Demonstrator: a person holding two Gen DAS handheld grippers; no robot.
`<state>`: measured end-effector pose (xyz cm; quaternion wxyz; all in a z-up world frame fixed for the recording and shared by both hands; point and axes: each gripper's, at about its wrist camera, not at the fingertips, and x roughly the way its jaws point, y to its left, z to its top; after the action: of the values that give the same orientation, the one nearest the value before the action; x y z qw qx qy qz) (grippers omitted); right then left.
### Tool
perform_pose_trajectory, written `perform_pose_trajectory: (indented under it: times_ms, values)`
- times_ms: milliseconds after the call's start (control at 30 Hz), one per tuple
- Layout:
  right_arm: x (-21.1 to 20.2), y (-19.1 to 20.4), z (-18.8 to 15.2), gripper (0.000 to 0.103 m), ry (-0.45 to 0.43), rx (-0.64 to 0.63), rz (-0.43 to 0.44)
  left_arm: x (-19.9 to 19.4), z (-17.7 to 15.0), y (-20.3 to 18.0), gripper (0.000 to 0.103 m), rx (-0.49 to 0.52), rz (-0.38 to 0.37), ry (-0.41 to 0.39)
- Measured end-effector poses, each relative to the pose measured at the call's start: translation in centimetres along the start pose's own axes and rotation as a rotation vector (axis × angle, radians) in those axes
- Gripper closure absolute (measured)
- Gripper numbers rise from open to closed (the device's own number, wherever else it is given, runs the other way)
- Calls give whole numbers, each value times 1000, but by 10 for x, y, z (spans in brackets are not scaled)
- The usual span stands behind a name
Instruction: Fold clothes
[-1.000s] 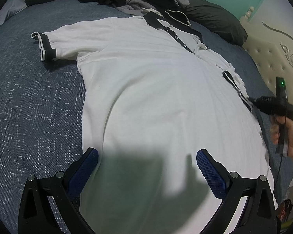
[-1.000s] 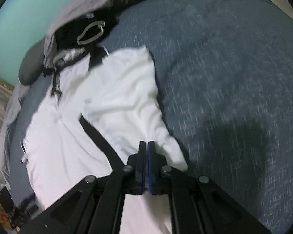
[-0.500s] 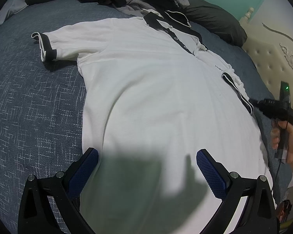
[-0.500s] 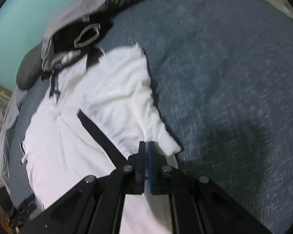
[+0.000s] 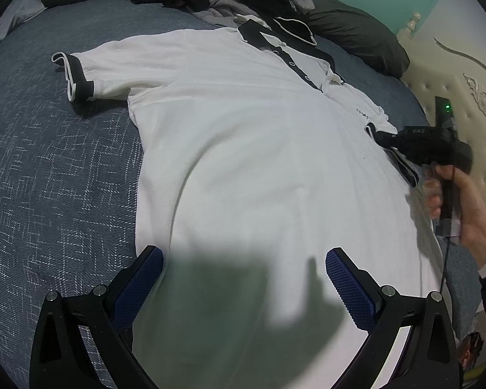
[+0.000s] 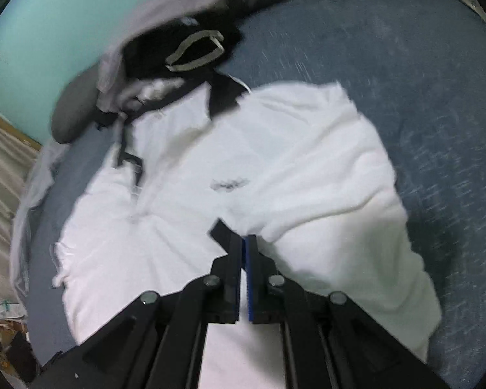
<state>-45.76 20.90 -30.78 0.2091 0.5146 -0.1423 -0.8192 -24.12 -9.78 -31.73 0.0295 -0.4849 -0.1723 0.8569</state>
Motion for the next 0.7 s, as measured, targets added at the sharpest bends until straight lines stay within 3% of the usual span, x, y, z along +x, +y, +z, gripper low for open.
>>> perform_pose_trajectory:
  times_ms: [67, 167, 300, 400, 700]
  values:
    - [2, -1, 0, 101, 3, 11, -9, -2, 1, 1, 0, -2, -1, -3]
    - [-11, 1, 1, 101, -68, 10, -15, -2, 0, 3, 0, -5, -1, -4]
    - [-5, -6, 6, 101, -33, 45, -34, -3, 1, 2, 0, -5, -2, -7]
    - [-17, -9, 3, 101, -58, 68, -15, -6, 3, 1, 0, -12, -9, -16]
    - [-86, 6, -51, 101, -166, 100, 89, -26, 10, 11, 0, -31, 0, -67]
